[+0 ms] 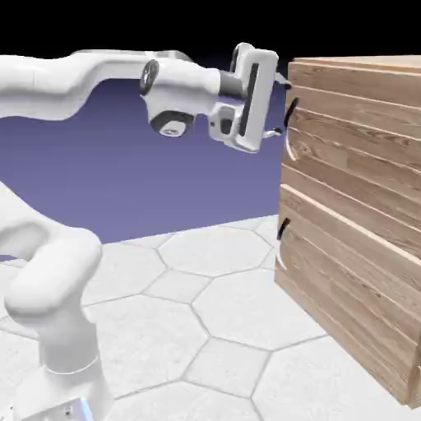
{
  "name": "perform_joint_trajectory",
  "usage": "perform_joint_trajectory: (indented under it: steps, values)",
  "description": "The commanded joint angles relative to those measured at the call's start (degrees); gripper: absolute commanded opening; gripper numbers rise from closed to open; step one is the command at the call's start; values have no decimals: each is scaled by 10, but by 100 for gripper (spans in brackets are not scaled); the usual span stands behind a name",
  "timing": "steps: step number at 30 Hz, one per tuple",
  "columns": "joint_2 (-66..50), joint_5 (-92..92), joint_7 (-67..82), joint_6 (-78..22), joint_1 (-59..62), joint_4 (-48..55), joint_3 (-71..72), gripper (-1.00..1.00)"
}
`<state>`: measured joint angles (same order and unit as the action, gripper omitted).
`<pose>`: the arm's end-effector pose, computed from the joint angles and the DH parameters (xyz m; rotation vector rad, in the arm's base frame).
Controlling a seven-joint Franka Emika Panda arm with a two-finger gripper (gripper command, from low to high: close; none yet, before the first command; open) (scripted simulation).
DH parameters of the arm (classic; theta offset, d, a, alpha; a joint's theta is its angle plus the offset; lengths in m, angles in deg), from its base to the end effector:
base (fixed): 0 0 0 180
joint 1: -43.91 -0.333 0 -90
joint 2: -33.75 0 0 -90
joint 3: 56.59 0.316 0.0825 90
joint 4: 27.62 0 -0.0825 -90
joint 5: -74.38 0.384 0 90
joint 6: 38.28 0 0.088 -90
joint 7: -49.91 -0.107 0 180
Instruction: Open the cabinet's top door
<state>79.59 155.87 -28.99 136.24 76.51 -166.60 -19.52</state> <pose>0.3748 0.0319 0.6422 -0.6264 1.7055 -0.6151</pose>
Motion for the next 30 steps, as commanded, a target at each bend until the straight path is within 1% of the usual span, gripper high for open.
perform_joint_trajectory:
  steps: [1,30]
  values:
    - [4,25,-11,0,10,7,11,100]
    - [121,748,-334,5,305,202,340,100]
